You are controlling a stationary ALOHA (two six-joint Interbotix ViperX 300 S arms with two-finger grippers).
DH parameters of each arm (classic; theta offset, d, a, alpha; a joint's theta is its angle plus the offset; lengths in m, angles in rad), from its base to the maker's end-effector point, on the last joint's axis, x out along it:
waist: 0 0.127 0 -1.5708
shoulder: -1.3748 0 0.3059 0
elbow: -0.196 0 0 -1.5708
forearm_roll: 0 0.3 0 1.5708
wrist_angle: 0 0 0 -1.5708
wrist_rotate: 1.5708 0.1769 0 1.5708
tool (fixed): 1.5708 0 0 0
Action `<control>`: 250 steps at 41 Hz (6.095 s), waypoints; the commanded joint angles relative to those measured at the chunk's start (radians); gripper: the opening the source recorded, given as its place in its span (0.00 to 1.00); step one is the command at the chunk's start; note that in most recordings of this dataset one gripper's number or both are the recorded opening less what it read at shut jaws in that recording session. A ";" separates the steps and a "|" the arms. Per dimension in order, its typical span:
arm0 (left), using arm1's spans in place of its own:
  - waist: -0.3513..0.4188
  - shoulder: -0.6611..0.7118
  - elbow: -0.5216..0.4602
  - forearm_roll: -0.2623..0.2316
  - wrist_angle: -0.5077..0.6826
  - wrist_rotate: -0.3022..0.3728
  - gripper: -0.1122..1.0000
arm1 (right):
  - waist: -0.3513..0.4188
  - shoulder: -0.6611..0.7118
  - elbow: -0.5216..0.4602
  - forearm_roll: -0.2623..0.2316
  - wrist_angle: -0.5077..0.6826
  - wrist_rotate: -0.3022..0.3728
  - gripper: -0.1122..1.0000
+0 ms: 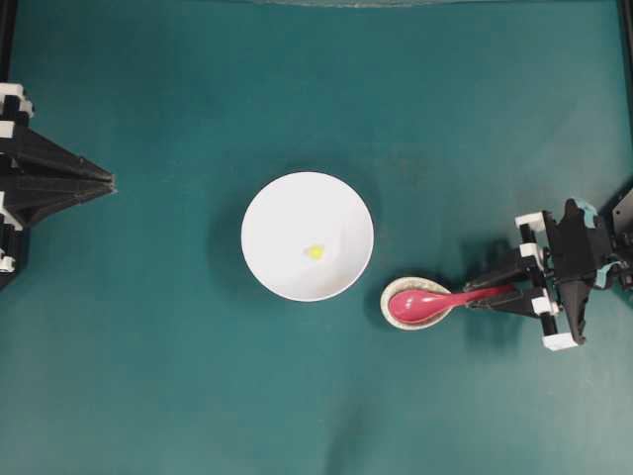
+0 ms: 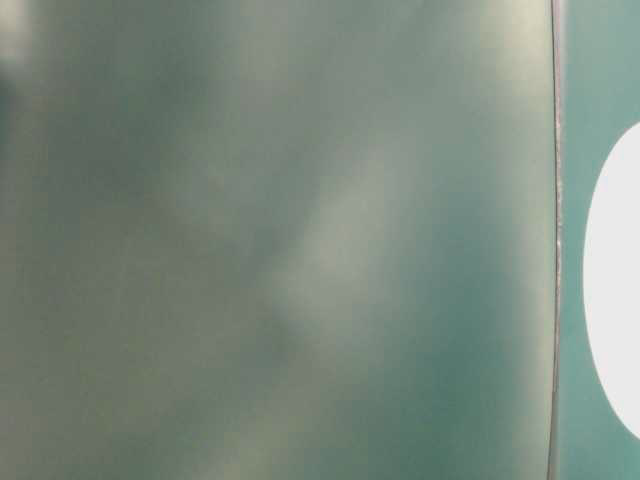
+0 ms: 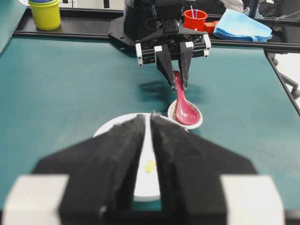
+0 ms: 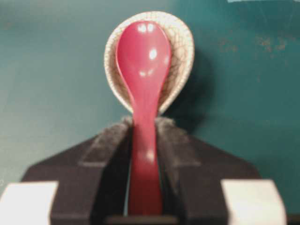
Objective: Scoop the yellow hexagonal prism block from the bowl with a spoon using the right arm.
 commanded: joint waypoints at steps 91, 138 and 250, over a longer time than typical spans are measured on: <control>0.000 0.011 -0.029 0.002 0.000 0.021 0.23 | -0.416 -0.232 -1.002 0.043 2.019 -0.115 0.31; 0.000 0.012 -0.029 0.002 0.000 0.021 0.23 | -0.436 -0.061 -1.167 0.094 2.146 -0.127 0.31; 0.000 0.011 -0.028 0.002 0.008 0.023 0.23 | -0.460 0.063 -1.160 0.129 1.813 -0.242 0.31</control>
